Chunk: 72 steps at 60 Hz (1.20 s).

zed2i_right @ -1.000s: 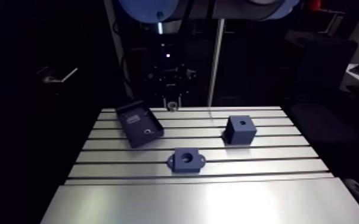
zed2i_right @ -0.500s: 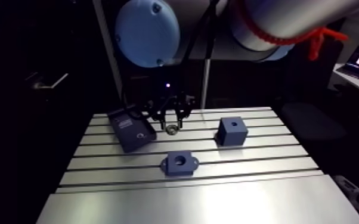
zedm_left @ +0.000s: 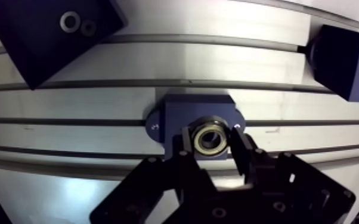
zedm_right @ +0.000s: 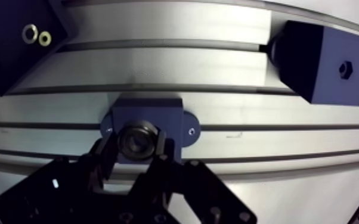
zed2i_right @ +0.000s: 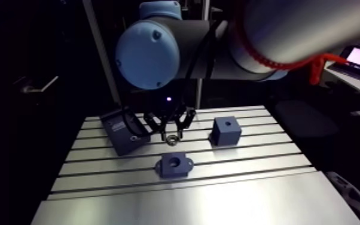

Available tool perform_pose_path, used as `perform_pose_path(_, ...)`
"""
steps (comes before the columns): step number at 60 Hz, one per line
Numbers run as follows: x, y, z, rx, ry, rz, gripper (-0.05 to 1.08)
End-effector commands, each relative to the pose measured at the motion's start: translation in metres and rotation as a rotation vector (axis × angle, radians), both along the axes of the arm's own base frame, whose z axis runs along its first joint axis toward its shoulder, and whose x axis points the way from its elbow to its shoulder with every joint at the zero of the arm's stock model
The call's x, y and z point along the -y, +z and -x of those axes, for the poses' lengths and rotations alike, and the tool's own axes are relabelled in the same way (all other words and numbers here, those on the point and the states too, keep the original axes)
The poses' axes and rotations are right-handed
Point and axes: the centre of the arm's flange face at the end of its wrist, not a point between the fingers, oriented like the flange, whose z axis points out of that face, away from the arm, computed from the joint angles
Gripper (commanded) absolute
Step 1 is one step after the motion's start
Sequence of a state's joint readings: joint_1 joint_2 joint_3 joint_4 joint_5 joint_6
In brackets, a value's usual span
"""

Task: Pick up the bearing and press it into the housing until flush.

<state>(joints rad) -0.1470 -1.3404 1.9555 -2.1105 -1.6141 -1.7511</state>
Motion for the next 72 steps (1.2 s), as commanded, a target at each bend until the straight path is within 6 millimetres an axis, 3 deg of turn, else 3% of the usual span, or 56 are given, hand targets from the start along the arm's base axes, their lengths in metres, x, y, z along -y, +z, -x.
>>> perform_pose_path(1,-0.004,-0.012,-0.007,0.002,0.016,0.004,0.59)
perform_pose_path(18,-0.008,-0.027,-0.015,0.010,0.007,0.007,0.59)
perform_pose_path(72,-0.004,-0.040,-0.031,0.000,0.027,0.006,0.59)
